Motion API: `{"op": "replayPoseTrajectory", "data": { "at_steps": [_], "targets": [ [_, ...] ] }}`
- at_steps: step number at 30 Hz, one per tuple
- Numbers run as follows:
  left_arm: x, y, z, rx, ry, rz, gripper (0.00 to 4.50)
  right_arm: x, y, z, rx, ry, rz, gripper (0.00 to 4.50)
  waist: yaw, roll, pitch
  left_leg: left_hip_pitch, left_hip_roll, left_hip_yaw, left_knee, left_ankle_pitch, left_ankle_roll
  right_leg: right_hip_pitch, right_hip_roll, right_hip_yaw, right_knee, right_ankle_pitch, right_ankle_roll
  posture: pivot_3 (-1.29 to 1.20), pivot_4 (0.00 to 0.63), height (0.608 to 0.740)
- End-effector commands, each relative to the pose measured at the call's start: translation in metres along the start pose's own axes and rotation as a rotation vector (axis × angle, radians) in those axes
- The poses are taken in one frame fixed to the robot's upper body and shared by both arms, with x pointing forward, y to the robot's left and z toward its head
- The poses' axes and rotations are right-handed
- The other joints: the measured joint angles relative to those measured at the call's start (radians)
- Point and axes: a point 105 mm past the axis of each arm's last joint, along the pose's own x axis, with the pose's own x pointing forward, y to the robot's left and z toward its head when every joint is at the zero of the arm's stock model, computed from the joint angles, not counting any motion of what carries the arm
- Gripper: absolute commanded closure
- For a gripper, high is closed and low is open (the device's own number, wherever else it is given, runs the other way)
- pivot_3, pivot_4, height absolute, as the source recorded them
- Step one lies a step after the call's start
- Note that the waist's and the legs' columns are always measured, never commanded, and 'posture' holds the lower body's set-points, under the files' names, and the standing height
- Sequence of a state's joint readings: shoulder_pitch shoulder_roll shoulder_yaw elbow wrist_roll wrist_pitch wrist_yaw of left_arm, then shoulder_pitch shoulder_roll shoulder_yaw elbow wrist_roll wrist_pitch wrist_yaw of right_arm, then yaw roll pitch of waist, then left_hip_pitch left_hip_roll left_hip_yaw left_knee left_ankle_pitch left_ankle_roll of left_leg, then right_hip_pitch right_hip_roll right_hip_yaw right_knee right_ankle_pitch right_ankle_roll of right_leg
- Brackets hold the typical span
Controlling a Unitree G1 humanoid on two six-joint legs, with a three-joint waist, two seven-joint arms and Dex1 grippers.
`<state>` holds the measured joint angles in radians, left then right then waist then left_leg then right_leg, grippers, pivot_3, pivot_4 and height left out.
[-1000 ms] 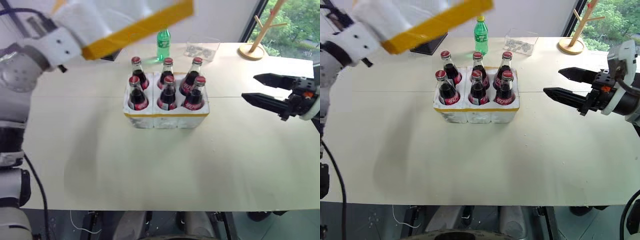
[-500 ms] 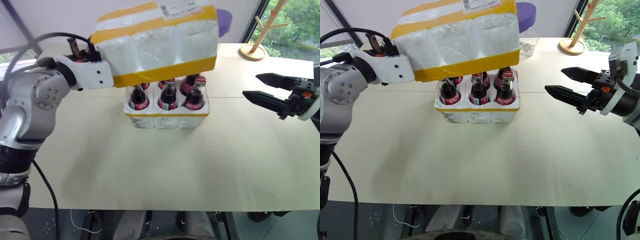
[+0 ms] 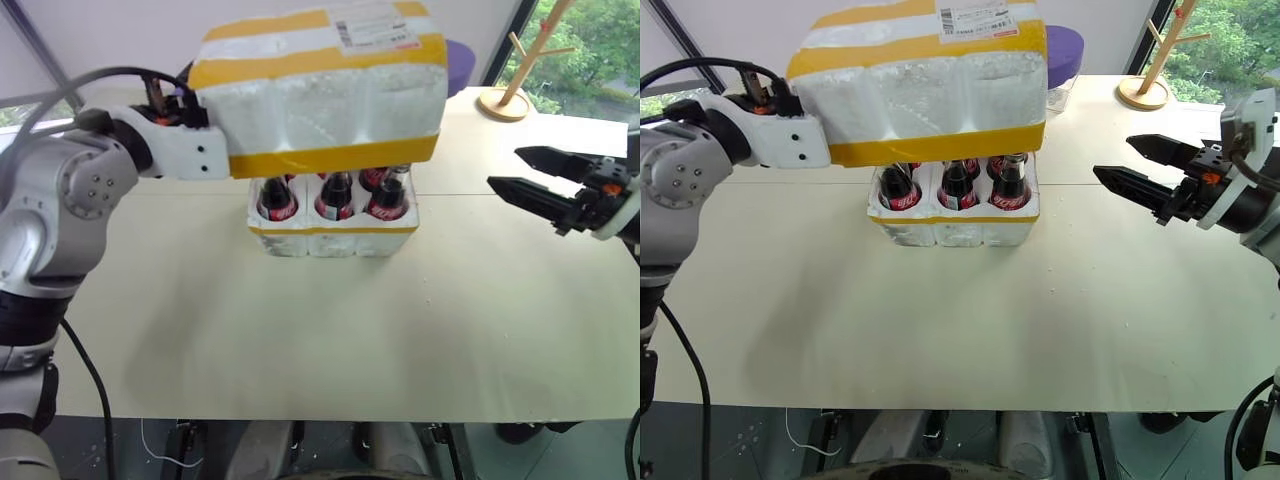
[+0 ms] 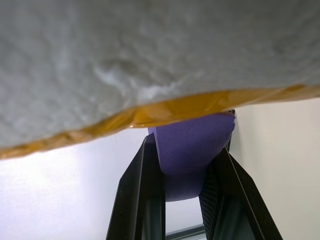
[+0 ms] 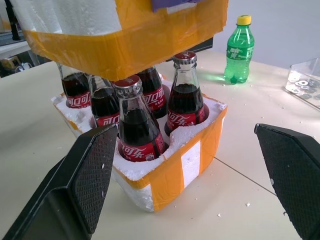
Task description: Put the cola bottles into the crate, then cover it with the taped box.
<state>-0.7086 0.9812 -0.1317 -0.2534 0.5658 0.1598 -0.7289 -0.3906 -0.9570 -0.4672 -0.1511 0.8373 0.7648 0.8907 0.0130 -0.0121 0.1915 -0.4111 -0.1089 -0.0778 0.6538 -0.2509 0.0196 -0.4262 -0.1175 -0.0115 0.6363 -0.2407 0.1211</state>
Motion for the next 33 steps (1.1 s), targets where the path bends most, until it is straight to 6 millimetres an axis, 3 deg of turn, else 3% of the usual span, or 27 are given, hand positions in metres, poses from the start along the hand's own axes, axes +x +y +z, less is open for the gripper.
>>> {"op": "replayPoseTrajectory", "data": {
  "at_steps": [1, 14, 25, 29, 33],
  "targets": [
    [-0.005, 0.002, 0.007, 0.044, -0.016, 0.002, 4.1, 0.0, 0.0, 0.011, -0.036, -0.04, -0.003, 0.0, 0.0, 0.0, 0.0, 0.0, 0.0, 0.0, 0.0, 0.0, 0.0, 0.0, 0.0, 0.0, 0.0, 0.0, 0.0, 0.0, 0.15, 0.739],
    [-0.011, 0.022, -0.002, 0.11, 0.021, 0.048, 4.1, 0.0, -0.003, 0.009, -0.03, -0.039, -0.014, 0.0, 0.0, 0.0, 0.0, 0.0, 0.0, 0.0, 0.0, 0.0, 0.0, 0.0, 0.0, 0.0, 0.0, 0.0, 0.0, 0.0, 0.15, 0.739],
    [-0.017, 0.04, 0.005, 0.11, 0.003, 0.088, 4.1, 0.002, -0.006, 0.009, -0.024, -0.045, -0.015, 0.0, 0.0, 0.0, 0.0, 0.0, 0.0, 0.0, 0.0, 0.0, 0.0, 0.0, 0.001, 0.0, 0.0, 0.0, 0.0, 0.0, 0.15, 0.739],
    [-0.016, 0.031, 0.004, 0.122, 0.008, 0.053, 4.1, 0.004, -0.006, 0.008, -0.018, -0.05, -0.015, 0.0, 0.0, 0.0, 0.0, 0.0, 0.0, 0.0, 0.0, 0.0, 0.0, 0.0, 0.001, 0.0, 0.0, 0.0, 0.0, 0.0, 0.15, 0.739],
    [-0.014, 0.005, 0.011, 0.115, -0.015, -0.006, 4.1, 0.004, -0.007, 0.008, -0.014, -0.056, -0.018, 0.0, -0.001, 0.0, 0.0, 0.0, 0.0, 0.0, 0.0, 0.0, 0.0, 0.0, 0.001, 0.0, 0.0, 0.0, 0.0, 0.0, 0.15, 0.739]
  ]
}}
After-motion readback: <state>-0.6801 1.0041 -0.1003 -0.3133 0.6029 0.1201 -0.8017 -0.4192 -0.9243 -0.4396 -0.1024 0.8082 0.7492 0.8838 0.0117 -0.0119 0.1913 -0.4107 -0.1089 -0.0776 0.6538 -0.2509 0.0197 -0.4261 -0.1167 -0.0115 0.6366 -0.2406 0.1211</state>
